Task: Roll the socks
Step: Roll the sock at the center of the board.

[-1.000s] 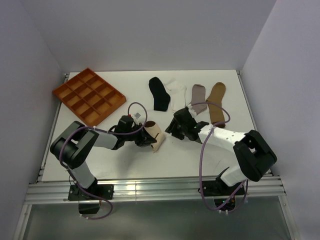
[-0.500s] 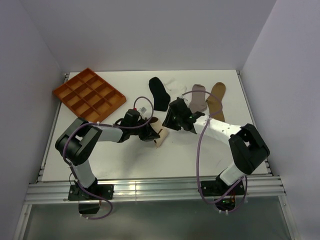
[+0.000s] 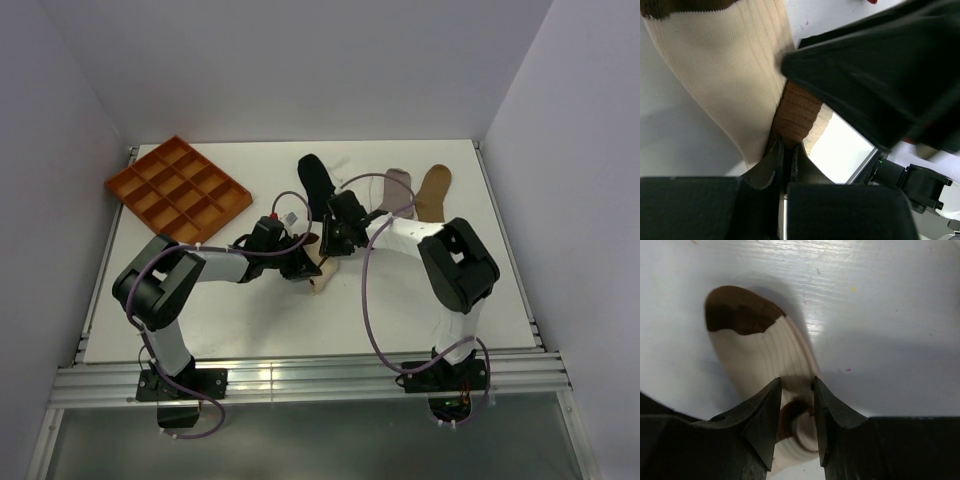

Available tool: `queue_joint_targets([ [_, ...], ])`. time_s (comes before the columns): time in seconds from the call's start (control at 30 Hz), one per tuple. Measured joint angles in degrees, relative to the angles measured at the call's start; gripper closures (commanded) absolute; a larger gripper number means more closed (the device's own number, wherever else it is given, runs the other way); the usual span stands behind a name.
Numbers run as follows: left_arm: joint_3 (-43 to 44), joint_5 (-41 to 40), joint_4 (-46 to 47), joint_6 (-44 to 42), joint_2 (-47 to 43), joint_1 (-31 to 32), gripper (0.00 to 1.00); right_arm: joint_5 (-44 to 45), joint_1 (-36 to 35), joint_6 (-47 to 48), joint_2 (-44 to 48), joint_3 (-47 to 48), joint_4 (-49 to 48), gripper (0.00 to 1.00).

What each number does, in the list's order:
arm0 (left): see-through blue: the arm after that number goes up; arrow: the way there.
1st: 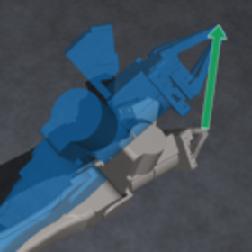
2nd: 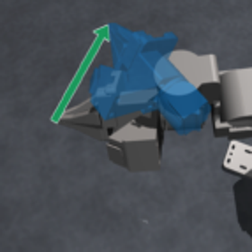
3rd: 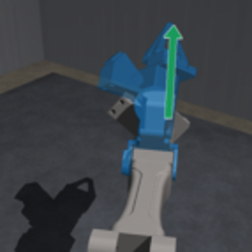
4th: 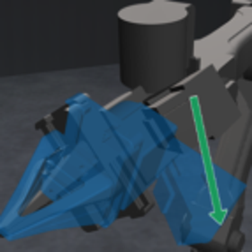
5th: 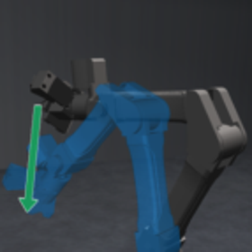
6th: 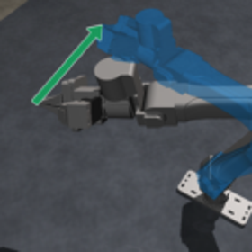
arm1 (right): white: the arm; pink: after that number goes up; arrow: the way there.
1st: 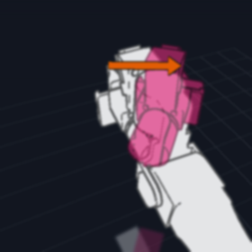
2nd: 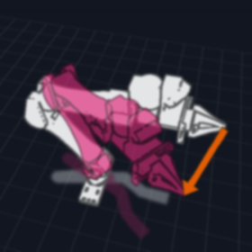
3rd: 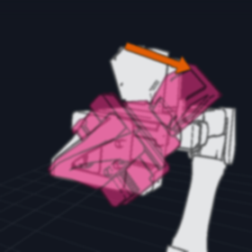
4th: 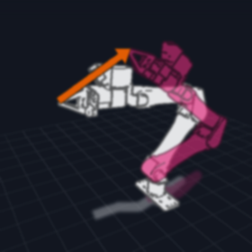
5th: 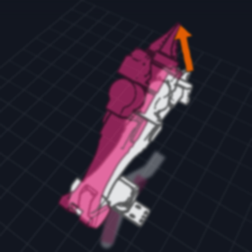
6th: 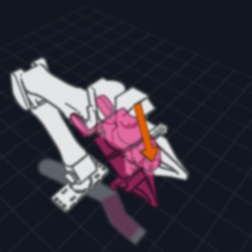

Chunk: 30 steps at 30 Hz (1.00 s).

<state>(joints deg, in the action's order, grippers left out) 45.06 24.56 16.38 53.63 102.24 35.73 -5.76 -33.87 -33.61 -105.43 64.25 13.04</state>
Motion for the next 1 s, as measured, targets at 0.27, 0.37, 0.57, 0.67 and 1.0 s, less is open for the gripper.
queue_joint_targets([
  [0.27,0.8,0.0,-0.8,-1.1,0.2,0.2,1.0,-2.4,0.0,3.0,-4.9,4.1,0.3,0.88],
  [0.37,1.7,0.0,-1.6,-2.7,0.4,0.7,1.0,-4.3,0.0,4.9,-6.3,5.7,0.9,0.92],
  [0.57,2.6,0.1,-1.6,-4.9,0.6,2.5,1.0,-7.3,-0.1,7.8,-7.5,7.5,2.0,0.96],
  [0.67,2.6,1.0,-0.6,-4.9,1.1,2.5,0.99,-7.7,-0.1,8.3,-7.7,7.8,2.4,0.96],
  [1.0,3.0,4.1,3.8,-4.0,4.1,2.5,1.0,-7.8,-0.2,7.9,-7.9,8.6,3.3,0.71],
])
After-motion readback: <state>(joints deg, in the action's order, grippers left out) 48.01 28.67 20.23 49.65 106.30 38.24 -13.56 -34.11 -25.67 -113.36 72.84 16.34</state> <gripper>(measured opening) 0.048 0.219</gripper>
